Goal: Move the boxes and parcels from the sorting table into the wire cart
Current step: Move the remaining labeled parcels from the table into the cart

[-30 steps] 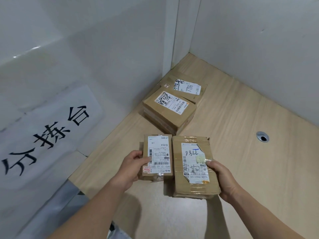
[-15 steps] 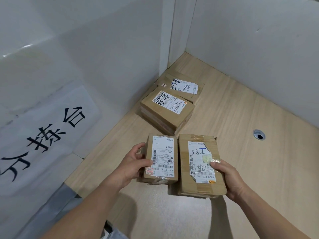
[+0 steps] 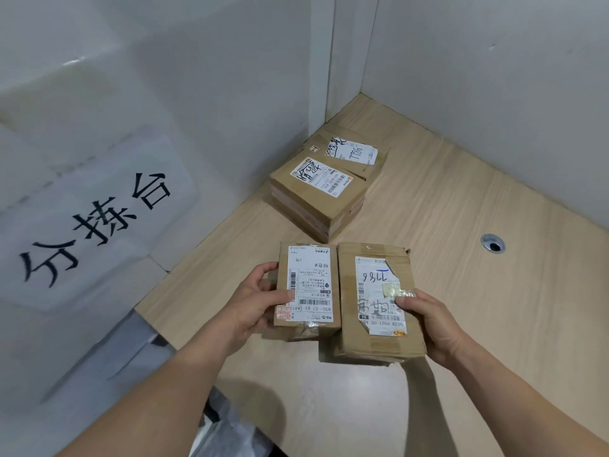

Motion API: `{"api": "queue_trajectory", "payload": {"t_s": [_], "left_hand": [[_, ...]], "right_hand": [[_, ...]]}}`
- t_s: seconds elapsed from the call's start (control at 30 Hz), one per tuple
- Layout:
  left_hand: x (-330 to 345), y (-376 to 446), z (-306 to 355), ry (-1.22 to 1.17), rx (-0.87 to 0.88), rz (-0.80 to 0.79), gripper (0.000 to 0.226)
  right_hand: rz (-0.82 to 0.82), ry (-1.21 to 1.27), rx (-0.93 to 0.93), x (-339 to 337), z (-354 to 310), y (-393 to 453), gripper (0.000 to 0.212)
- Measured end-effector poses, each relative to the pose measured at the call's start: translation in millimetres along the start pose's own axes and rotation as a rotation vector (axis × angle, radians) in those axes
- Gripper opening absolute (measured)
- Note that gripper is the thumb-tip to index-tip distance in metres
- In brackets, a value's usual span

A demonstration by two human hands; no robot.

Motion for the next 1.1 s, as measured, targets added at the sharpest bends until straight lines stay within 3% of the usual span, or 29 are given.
{"api": "queue_trajectory", "payload": {"t_s": [0.3,0.7,0.93,1.1], "left_hand": [[-2.3,-98.9,15.7,0.024,0.208,0.167,0.071],[-25.8,-250.4,36.7,-0.085,0.465,0.359,0.069],[-57.1,-344.0,3.4,-0.098,0.551,0.457,0.067],[-75.8,-429.6,-48.3,-0.158,0.615,0.543,0.078]], "right_hand": [[-0.093,-0.051,-0.122,-12.1,-41.2,-32.0,0.028],[-0.325,-0.155,-0.337,69.9,-105.3,-100.4,0.02],[-0.478,-0.214,-0.423,126.1,-92.9,-171.7,0.017],[-0.578,-0.266,-0.427,163.5,-53.6,-239.1,0.016]]}}
Point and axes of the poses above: each hand's wrist, its own y-axis towards the middle knuckle, its own x-axis out of the palm, z = x × y, the point moved 6 cm from there along y, towards the middle knuckle, and after that the axes turned 7 degrees about -y, right-handed, at the moved point
